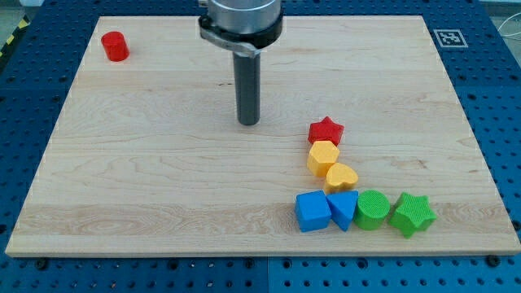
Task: Push the yellow heart right a bit
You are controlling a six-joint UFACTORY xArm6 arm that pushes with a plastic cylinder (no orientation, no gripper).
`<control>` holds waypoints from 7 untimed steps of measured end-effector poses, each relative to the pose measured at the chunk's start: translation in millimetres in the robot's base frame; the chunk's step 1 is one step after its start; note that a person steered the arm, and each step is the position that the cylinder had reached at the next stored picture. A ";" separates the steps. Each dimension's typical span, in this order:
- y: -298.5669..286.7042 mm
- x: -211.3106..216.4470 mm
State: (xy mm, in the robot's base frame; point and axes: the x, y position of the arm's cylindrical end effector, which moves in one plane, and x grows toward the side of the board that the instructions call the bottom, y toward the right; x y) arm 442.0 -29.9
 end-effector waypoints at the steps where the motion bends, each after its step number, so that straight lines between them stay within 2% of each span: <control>1: -8.2 30.9; 4: -4.8 88.6; 7: 41.1 102.7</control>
State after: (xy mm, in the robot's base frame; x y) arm 544.7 11.2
